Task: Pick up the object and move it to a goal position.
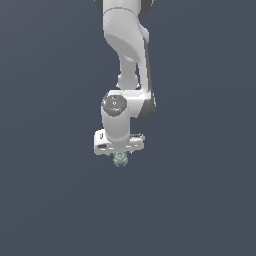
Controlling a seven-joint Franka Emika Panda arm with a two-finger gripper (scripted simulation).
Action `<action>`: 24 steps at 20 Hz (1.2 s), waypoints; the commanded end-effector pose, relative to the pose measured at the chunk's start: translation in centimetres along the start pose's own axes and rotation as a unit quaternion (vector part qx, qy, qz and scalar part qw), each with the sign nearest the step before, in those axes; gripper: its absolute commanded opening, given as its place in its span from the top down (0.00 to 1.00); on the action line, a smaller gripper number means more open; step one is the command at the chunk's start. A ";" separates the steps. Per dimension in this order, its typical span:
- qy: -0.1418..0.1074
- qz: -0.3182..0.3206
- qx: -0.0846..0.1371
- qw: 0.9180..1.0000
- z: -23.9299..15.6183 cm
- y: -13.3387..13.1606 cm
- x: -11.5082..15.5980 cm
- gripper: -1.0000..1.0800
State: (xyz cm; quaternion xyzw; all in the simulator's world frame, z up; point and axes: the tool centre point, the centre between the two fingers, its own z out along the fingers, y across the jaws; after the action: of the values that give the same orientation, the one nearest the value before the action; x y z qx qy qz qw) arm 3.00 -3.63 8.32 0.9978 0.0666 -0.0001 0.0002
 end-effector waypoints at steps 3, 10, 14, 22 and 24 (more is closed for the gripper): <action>0.000 -0.001 0.000 1.000 2.3 0.0 -0.1 0.04; 0.000 -0.002 0.000 1.000 4.2 0.0 0.0 0.04; 0.000 -0.002 0.000 1.000 4.2 0.0 0.1 1.00; 0.000 -0.001 0.000 1.000 4.2 0.0 0.1 1.00; 0.001 0.000 0.000 1.000 4.0 0.1 0.1 1.00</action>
State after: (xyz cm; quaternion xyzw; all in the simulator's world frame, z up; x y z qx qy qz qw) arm 3.07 -3.66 4.17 0.9977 0.0676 0.0003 0.0001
